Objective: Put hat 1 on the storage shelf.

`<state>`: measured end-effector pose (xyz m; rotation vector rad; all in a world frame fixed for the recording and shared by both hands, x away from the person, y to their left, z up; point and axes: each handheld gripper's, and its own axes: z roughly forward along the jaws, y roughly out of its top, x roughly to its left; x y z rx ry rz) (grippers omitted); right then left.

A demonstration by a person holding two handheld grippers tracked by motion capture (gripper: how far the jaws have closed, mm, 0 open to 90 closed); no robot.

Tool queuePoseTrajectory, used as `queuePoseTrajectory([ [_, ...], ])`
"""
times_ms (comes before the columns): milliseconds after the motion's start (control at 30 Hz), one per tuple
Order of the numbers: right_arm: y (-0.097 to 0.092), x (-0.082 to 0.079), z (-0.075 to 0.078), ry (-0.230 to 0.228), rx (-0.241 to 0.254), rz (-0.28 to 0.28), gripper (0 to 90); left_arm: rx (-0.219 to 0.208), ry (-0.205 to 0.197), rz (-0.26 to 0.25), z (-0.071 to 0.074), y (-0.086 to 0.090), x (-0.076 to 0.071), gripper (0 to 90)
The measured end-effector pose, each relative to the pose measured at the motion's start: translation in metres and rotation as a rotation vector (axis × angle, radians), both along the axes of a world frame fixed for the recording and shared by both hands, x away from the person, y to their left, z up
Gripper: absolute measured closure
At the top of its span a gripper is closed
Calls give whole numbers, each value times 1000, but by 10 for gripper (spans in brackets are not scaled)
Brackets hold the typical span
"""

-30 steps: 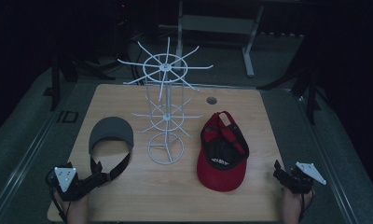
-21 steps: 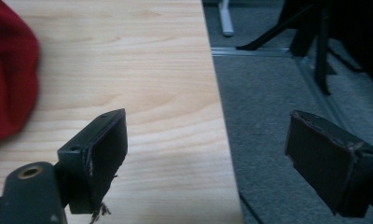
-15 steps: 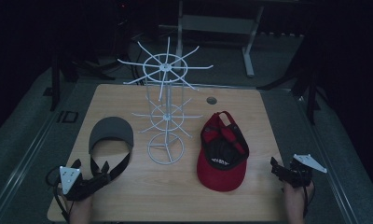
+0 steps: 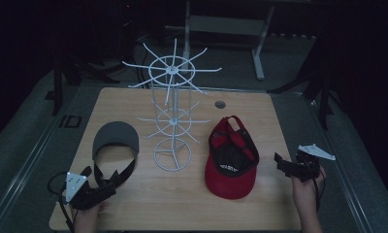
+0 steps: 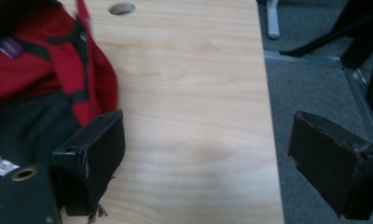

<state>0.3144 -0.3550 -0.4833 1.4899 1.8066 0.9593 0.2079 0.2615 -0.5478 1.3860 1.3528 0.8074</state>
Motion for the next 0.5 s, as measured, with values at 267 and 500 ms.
queuePoseTrajectory([
  [267,21,16,16,1,0,103,138,13,-21,-63,2,-10,-2,11],
  [500,51,37,18,41,36,228,110,8,3,-125,1,-17,-1,11],
])
